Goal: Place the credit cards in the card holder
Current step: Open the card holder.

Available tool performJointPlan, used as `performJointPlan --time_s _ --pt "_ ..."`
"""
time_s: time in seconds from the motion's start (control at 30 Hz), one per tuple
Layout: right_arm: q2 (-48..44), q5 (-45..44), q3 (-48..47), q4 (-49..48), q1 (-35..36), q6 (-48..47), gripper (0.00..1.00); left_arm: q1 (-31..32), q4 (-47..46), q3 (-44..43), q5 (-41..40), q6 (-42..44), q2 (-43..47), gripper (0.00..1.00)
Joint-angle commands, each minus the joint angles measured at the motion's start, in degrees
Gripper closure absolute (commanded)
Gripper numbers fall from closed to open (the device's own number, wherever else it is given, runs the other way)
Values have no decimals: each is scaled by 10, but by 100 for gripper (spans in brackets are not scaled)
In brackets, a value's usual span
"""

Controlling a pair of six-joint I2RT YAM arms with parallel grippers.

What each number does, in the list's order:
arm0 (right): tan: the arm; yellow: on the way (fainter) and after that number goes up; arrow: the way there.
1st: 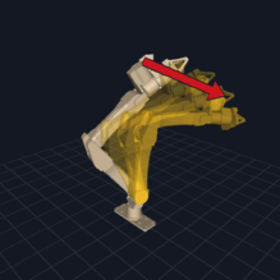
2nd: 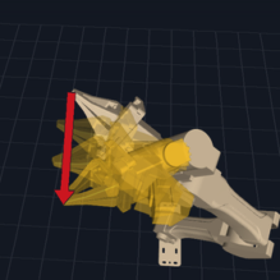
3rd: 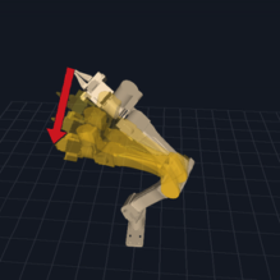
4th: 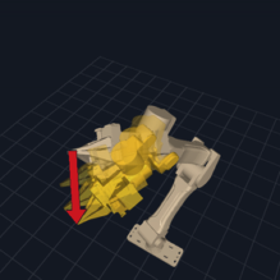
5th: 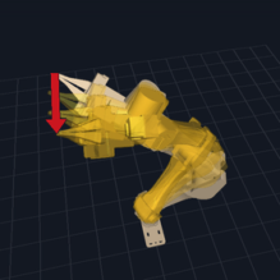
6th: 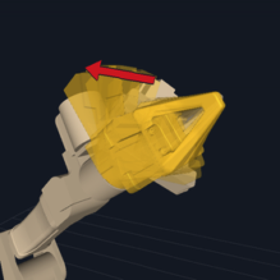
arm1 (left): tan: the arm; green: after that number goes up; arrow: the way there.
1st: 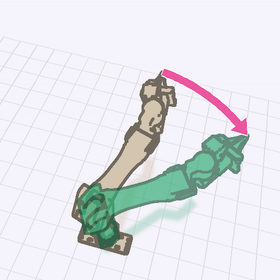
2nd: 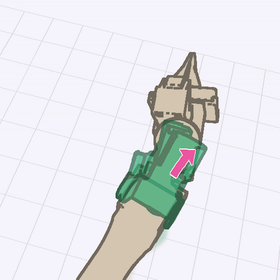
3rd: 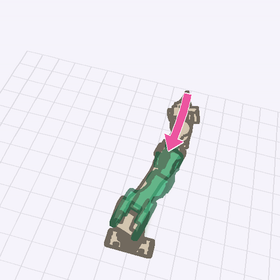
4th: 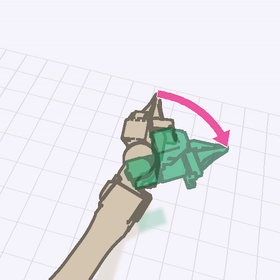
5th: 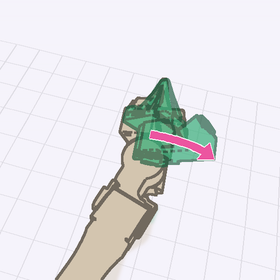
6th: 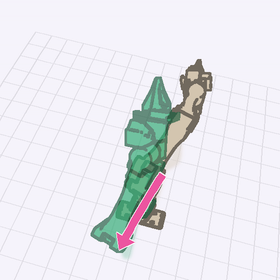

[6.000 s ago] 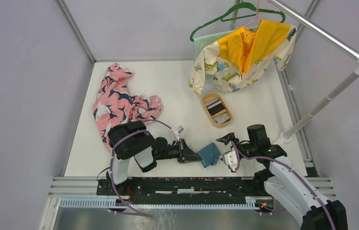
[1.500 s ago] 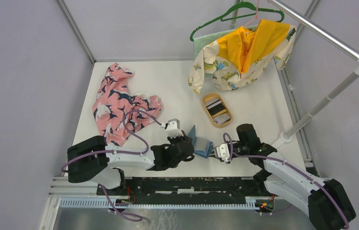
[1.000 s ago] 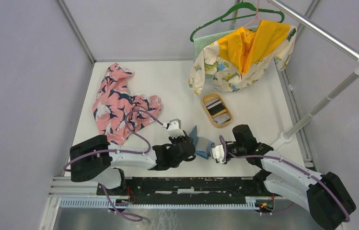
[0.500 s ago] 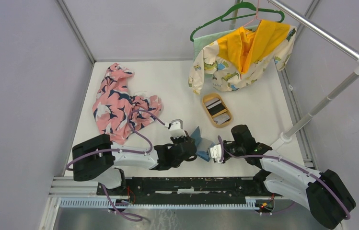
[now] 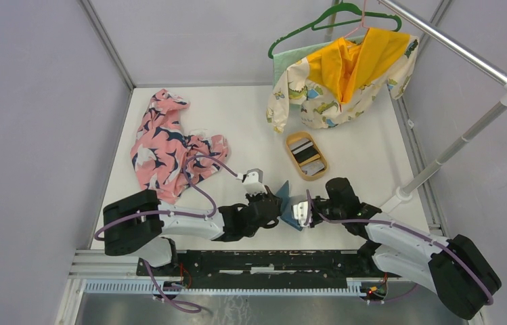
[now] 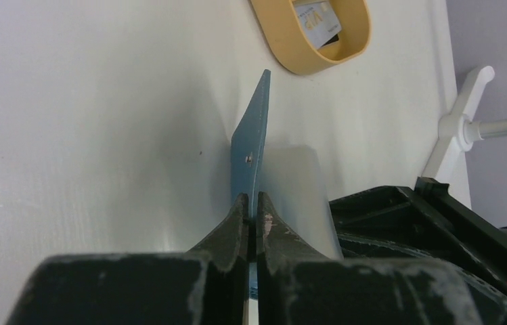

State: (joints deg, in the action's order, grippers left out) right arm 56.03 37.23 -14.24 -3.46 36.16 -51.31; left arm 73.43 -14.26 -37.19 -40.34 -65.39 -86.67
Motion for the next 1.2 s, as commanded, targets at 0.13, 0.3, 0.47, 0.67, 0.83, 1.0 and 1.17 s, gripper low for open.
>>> performJointPlan --time_s 0.13,0.3,0.47,0.67,0.83,1.0,1.17 --pt "7 -61 8 -64 4 42 67 5 -118 23 49 64 -7 87" --pt "6 -60 9 -68 5 46 64 5 -137 32 78 84 -9 77" --pt "8 -43 11 -63 5 45 63 5 -159 43 103 98 -11 62" --pt "12 -39 11 -63 5 47 63 5 -188 56 137 117 -13 45" --pt "21 -44 8 -73 4 69 63 4 -197 70 158 149 0 33" --pt "29 -51 1 -82 1 98 64 4 -199 88 171 188 17 29" --pt "33 -48 0 -89 -4 116 65 5 -164 75 163 210 9 30"
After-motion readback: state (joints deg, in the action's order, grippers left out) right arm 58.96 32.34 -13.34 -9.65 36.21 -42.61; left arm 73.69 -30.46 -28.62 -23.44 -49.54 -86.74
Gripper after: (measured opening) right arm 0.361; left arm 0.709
